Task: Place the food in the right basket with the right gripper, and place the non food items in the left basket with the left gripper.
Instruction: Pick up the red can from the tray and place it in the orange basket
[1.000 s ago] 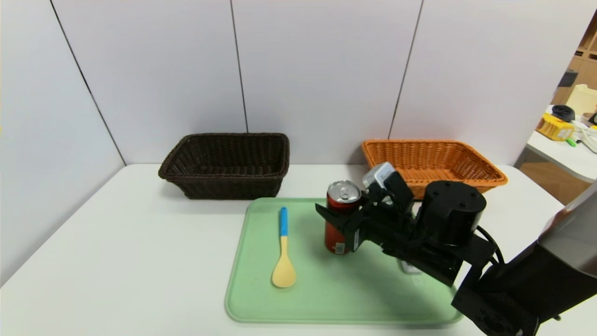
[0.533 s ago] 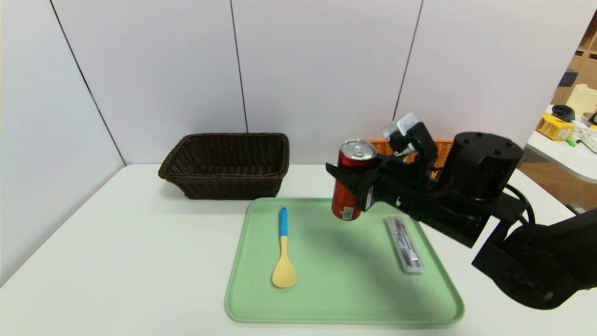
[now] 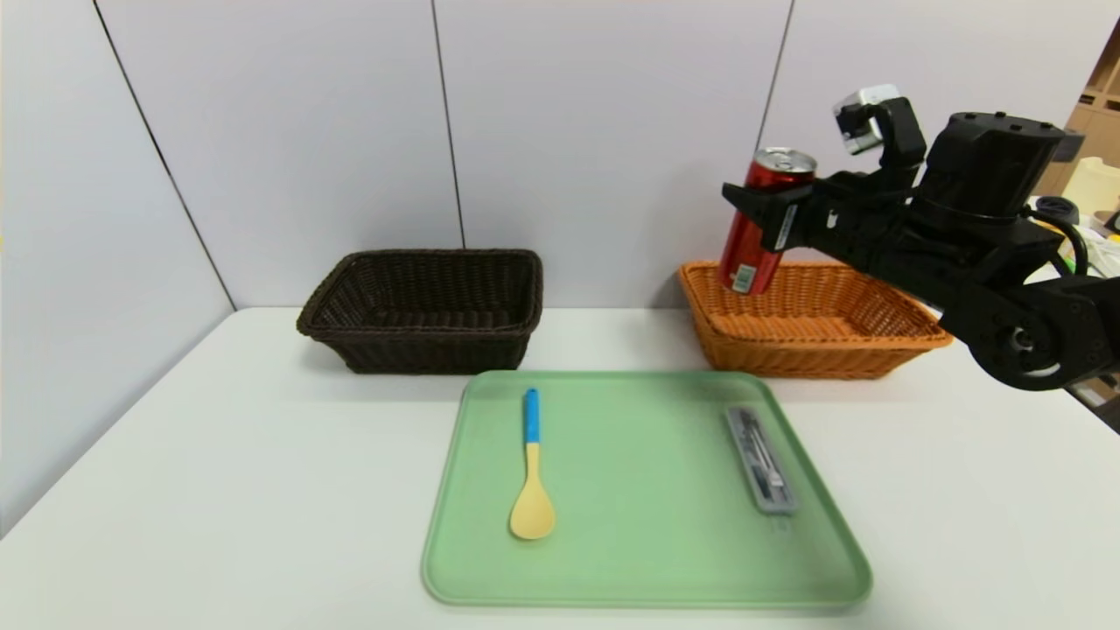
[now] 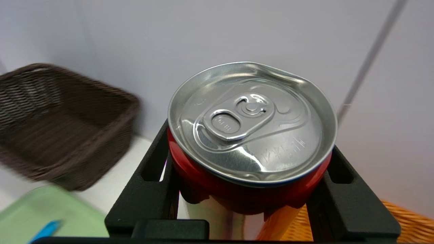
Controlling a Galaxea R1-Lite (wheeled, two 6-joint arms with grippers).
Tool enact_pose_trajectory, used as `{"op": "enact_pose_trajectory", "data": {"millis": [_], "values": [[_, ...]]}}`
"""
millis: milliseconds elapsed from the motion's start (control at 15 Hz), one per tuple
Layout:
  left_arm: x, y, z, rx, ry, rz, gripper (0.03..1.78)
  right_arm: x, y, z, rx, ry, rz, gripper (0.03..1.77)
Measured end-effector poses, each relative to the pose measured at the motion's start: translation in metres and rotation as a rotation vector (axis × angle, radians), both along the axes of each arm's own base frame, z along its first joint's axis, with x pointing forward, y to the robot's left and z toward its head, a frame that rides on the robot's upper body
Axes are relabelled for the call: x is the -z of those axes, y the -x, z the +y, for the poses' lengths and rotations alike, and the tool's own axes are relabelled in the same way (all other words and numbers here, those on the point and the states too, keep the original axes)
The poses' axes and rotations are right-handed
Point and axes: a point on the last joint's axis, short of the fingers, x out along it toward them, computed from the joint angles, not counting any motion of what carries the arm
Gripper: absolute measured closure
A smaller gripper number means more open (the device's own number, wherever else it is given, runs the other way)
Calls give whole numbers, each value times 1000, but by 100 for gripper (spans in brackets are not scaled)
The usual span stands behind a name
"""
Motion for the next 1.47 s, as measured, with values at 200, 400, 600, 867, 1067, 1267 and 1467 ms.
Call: {"op": "enact_pose_trajectory", "data": {"millis": [200, 400, 600, 867, 1067, 1267, 1467], "values": [[0, 0, 0, 0, 0, 0, 12, 6, -27, -28, 89, 0, 5, 82], [0, 0, 0, 0, 0, 0, 12, 27, -48, -52, 157, 9, 49, 82], [0, 0, 0, 0, 0, 0, 12, 52, -64, -75, 216, 19, 107, 82], [0, 0, 0, 0, 0, 0, 12, 73, -76, -93, 259, 25, 150, 82], [0, 0, 0, 0, 0, 0, 12, 82, -82, -97, 266, 24, 164, 82], [0, 0, 0, 0, 0, 0, 12, 86, -85, -100, 271, 21, 171, 82], [0, 0, 0, 0, 0, 0, 12, 86, -87, -100, 271, 22, 172, 82]]}}
